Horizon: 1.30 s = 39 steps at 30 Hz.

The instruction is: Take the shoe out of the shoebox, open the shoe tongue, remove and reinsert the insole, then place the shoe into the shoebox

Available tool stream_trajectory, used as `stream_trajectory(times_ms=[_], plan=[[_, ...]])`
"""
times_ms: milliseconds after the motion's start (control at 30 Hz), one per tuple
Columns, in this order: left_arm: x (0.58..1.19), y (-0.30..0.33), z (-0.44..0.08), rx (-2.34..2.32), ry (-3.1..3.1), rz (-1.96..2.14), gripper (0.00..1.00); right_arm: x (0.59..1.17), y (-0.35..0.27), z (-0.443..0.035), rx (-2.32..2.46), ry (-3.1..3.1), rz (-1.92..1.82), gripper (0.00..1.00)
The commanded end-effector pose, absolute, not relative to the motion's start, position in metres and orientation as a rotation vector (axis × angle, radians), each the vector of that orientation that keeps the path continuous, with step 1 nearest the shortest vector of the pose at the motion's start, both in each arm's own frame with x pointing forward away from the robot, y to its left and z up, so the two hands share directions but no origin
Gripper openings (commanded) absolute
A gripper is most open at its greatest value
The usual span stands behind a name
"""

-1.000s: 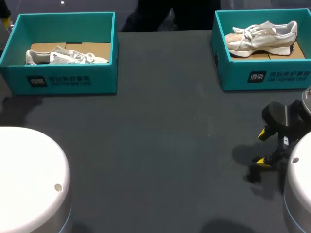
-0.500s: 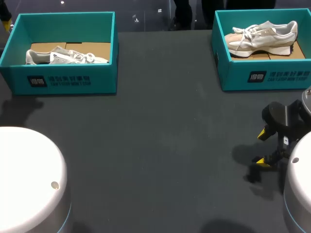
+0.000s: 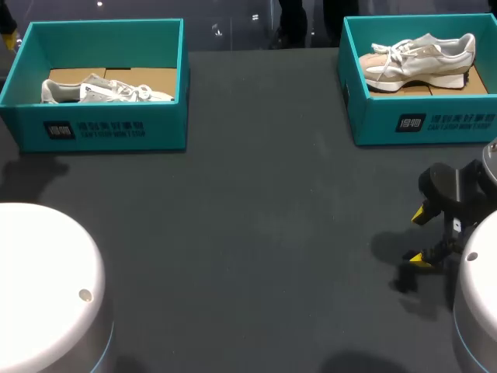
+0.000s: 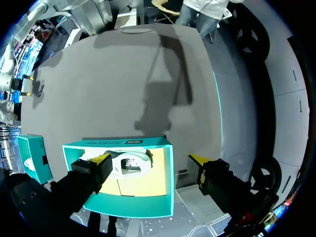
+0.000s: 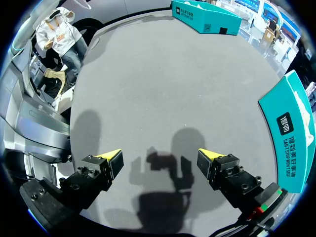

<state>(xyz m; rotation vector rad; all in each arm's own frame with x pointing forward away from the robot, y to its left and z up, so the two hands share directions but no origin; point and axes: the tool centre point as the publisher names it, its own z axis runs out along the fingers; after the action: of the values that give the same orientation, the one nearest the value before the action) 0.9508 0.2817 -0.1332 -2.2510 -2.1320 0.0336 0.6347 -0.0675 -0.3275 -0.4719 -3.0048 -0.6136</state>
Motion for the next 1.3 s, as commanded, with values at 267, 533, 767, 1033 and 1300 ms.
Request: stream_trajectory(times_ms=[267, 533, 767, 1033, 1300], plan=[[0.950, 0.282, -0.133, -2.253, -2.131, 0.030, 1.00, 0.632, -0.068, -0.327, -0.474, -3.008, -0.613, 1.00], [0.950, 0.282, -0.133, -2.253, -2.131, 0.030, 1.00, 0.633, -0.072, -0.324, -0.521, -3.002, -0.618, 1.00], [0.950, 0.282, -0.133, -2.253, -2.131, 0.030, 1.00, 0.659, -0.090, -0.311, -0.739, -2.899, -0.464, 1.00], [0.950, 0.282, -0.133, -2.253, -2.131, 0.030, 1.00, 0.695, -0.109, -0.290, -0.939, -2.887, -0.335, 1.00], [0.950, 0.282, -0.133, -2.253, -2.131, 0.030, 1.00, 0.718, -0.135, -0.271, -1.199, -2.844, -0.265, 1.00]])
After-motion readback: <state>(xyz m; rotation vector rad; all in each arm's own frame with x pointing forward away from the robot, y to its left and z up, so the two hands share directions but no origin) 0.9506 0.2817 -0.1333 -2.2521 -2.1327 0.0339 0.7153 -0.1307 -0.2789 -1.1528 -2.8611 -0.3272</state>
